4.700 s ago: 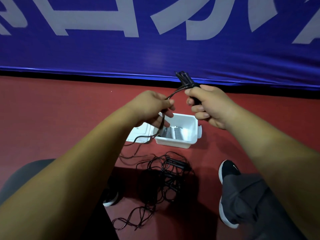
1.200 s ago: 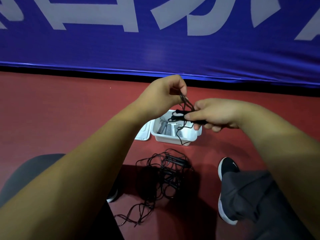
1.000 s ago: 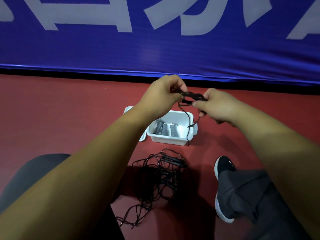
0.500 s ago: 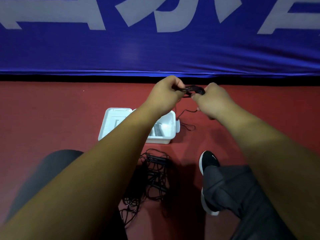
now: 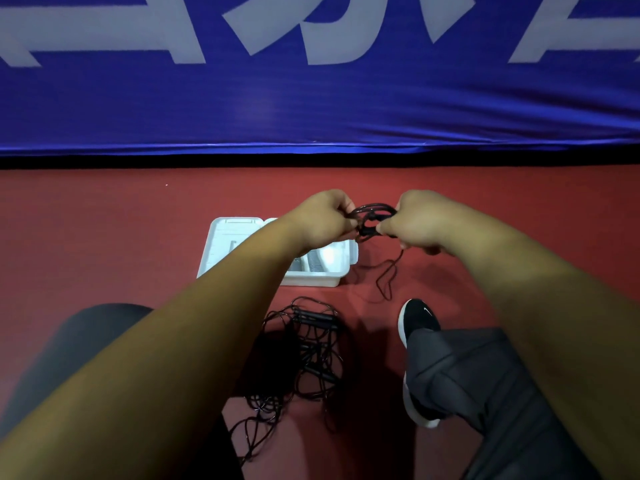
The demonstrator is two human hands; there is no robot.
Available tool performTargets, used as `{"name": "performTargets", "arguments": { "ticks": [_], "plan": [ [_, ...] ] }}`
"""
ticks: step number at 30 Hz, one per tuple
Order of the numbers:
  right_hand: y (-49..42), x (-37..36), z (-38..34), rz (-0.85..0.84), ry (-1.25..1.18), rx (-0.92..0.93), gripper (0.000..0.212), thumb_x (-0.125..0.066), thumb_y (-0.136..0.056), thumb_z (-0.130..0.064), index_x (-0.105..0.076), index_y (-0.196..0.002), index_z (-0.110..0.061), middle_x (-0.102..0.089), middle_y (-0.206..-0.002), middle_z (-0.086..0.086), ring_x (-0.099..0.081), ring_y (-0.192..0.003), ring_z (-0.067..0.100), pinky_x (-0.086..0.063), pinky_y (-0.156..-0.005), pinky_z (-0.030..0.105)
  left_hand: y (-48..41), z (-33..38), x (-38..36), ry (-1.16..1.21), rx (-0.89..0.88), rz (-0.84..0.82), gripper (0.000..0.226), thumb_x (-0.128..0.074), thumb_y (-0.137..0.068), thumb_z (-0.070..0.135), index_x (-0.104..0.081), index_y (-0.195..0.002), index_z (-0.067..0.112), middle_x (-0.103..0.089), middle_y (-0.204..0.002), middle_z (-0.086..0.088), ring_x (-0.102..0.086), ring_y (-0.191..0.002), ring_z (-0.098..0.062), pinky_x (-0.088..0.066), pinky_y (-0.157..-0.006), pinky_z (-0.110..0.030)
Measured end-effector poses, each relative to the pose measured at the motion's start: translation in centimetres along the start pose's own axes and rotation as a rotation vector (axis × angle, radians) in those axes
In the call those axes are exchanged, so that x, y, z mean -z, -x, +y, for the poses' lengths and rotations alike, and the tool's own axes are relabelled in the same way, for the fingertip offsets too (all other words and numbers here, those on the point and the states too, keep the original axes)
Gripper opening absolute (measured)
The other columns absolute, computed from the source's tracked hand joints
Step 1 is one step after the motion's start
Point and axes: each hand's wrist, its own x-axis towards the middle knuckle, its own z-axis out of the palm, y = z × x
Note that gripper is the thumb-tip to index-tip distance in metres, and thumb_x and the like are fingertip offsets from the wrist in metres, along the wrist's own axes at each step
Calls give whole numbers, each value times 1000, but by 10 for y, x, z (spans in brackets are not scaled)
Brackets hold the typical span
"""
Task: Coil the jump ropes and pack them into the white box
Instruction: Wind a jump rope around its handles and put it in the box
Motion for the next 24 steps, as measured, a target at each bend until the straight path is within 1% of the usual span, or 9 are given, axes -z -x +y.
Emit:
{"name": "performTargets", "arguments": {
  "ticks": [2, 5, 7, 9, 11, 14, 17, 20, 24],
  "plan": [
    [4, 0, 0, -84, -1, -6, 35, -68, -100, -30, -72, -80, -1, -64, -50, 5, -47, -35, 20, -37, -46, 24, 6, -5, -1, -2, 27, -57, 12, -58, -100, -7, -58, -99, 5, -68, -91, -20, -68, -78, -21, -60, -77, -28],
    [5, -3, 2, -215, -85, -15, 34, -69, -101, -28, -67, -79, -2, -57, -50, 5, -38, -35, 18, -32, -44, 21, 13, -11, 0, 21, 54, -84, 15, -53, -102, -10, -57, -110, 1, -66, -89, -14, -68, -72, -14, -59, -66, -19],
    [6, -6, 1, -268, -139, -13, 30, -69, -101, -26, -66, -84, -2, -60, -58, 8, -38, -41, 18, -31, -44, 21, 18, -13, 5, 7, 69, -92, 15, -54, -102, -8, -60, -115, -3, -68, -92, -12, -69, -75, -14, -60, -69, -21],
    [6, -9, -1, -299, -160, 7, 28, -70, -100, -26, -66, -86, -2, -61, -62, 9, -39, -46, 18, -30, -45, 23, 22, -16, 12, -25, 68, -108, 14, -59, -102, -3, -65, -115, -5, -71, -95, -13, -72, -84, -18, -64, -85, -31],
    [6, -12, -5, -320, -160, 39, 31, -70, -101, -27, -66, -84, -1, -59, -55, 5, -38, -44, 17, -29, -45, 23, 28, -18, 21, -23, 56, -106, 14, -60, -102, -2, -67, -114, -4, -72, -97, -14, -72, -91, -19, -61, -95, -33],
    [4, -14, -10, -315, -206, 74, 35, -70, -101, -34, -68, -90, -1, -59, -64, 9, -38, -47, 18, -30, -43, 23, 38, -19, 32, 30, -10, -29, 16, -57, -103, -4, -71, -109, -1, -74, -96, -7, -72, -90, -12, -61, -87, -23],
    [-2, -16, -16, -256, -276, 117, 37, -69, -101, -38, -68, -94, -1, -58, -76, 14, -40, -54, 21, -30, -42, 24, 42, -17, 38, 57, -73, 87, 15, -60, -102, -3, -72, -101, 5, -70, -85, -5, -66, -75, -5, -54, -73, -15],
    [-5, -16, -19, -193, -320, 158, 37, -67, -103, -35, -66, -95, 1, -61, -74, 13, -41, -53, 21, -31, -42, 24, 40, -13, 42, 35, -121, 149, 24, -61, -100, -2, -75, -92, 16, -69, -84, -7, -62, -80, -14, -51, -80, -27],
    [-2, -18, -21, -184, -352, 171, 34, -66, -104, -33, -65, -95, -1, -64, -75, 11, -44, -62, 24, -32, -43, 25, 34, -11, 46, -35, -100, 161, 21, -59, -103, 3, -74, -96, 17, -70, -84, -6, -63, -79, -18, -56, -84, -38]
  ]
}}
